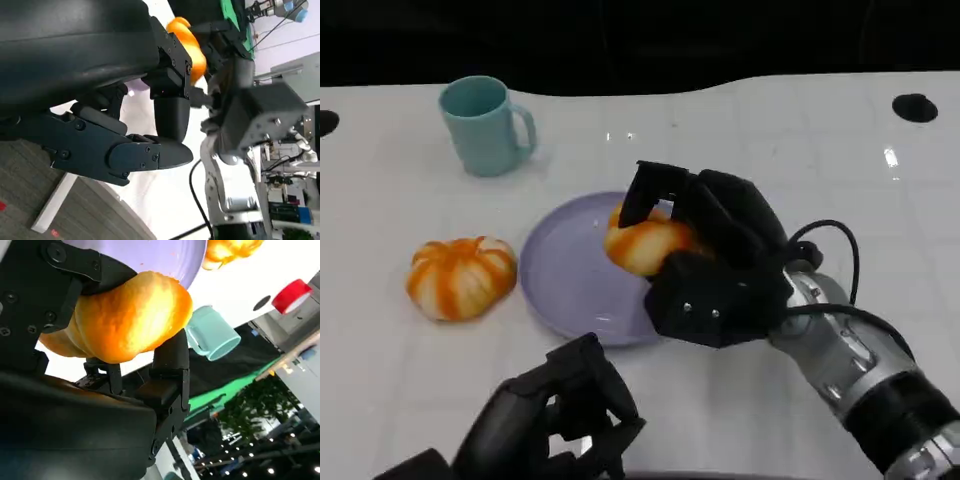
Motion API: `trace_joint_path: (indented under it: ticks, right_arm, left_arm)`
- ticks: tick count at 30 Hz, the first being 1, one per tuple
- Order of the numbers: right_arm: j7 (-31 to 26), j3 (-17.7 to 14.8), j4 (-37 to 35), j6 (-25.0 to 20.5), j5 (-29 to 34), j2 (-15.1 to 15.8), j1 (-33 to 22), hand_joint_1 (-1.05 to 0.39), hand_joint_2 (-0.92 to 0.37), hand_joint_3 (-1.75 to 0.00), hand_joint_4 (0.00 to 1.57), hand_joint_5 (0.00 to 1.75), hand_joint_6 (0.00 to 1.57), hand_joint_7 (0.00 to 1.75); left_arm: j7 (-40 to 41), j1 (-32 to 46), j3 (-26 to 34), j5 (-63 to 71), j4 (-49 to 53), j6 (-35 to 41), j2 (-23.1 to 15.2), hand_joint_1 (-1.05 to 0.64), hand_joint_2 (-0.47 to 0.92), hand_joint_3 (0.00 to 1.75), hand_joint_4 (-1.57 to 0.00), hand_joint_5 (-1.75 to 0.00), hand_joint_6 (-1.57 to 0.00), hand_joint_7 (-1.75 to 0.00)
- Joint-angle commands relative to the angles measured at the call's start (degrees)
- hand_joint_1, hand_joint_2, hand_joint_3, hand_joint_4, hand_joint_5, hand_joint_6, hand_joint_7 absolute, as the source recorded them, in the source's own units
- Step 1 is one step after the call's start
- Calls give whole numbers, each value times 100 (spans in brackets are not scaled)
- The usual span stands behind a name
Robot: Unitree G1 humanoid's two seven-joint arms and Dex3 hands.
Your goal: Grasp the bread from the table and place it into the plate.
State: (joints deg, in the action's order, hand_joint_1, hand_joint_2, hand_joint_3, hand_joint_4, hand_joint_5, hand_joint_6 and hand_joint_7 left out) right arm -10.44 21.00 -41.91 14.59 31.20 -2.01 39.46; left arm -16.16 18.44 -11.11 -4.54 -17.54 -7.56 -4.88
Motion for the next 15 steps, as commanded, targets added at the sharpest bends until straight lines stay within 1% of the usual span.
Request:
trace_joint_path:
  ticks: [1, 2, 3, 4, 5, 7, 8, 9, 11, 12, 15]
  right_arm:
    - [431, -86, -392, -192, -305, -117, 389, -19, -50, -96, 63, 154, 71, 88]
    - [617, -86, -440, -206, -373, -111, 428, -22, -60, -78, 54, 127, 64, 66]
    - [792, -71, -471, -186, -422, -89, 453, -29, -71, -57, 40, 94, 54, 42]
    - [953, -37, -468, -164, -439, -55, 461, -34, -79, -43, 32, 76, 49, 29]
    - [1059, 3, -453, -135, -423, -19, 460, -42, -87, -31, 16, 59, 38, 15]
    - [1272, 98, -362, -135, -352, 55, 429, -52, -91, -28, 5, 42, 27, 6]
    - [1333, 135, -315, -150, -314, 80, 412, -59, -92, -30, 2, 28, 20, 3]
    - [1400, 166, -259, -169, -295, 100, 388, -61, -92, -31, 1, 25, 18, 2]
    - [1561, 207, -103, -256, -299, 138, 329, -68, -92, -35, 0, 9, 12, 1]
    - [1625, 219, -26, -294, -307, 154, 298, -71, -92, -37, 0, 4, 11, 1]
    - [1796, 206, 253, -400, -363, 191, 180, -74, -92, -39, 0, 0, 9, 0]
  left_arm:
    - [81, 46, -5, 34, -106, 29, -22, -51, 92, 43, -68, -175, -48, -174]
    - [83, 52, -13, 25, -126, 54, -17, -51, 92, 43, -68, -175, -48, -173]
    - [80, 54, -19, 12, -130, 53, -12, -51, 92, 43, -67, -175, -47, -173]
    - [77, 57, -24, 6, -136, 60, -13, -51, 92, 43, -67, -175, -47, -173]
    - [72, 57, -28, 0, -134, 55, -12, -51, 92, 43, -66, -175, -47, -173]
    - [79, 52, -35, 38, -113, 4, -14, -51, 92, 43, -66, -175, -47, -173]
    - [83, 51, -37, 54, -105, -15, -14, -51, 92, 43, -66, -175, -47, -173]
    - [84, 51, -38, 66, -106, -19, -20, -51, 92, 43, -66, -175, -47, -174]
    - [76, 55, -33, 76, -109, -34, -27, -50, 92, 44, -66, -175, -47, -174]
    - [76, 61, -31, 77, -120, -24, -27, -50, 92, 44, -66, -175, -47, -174]
    - [75, 72, -20, 74, -133, -12, -29, -51, 92, 44, -66, -175, -47, -174]
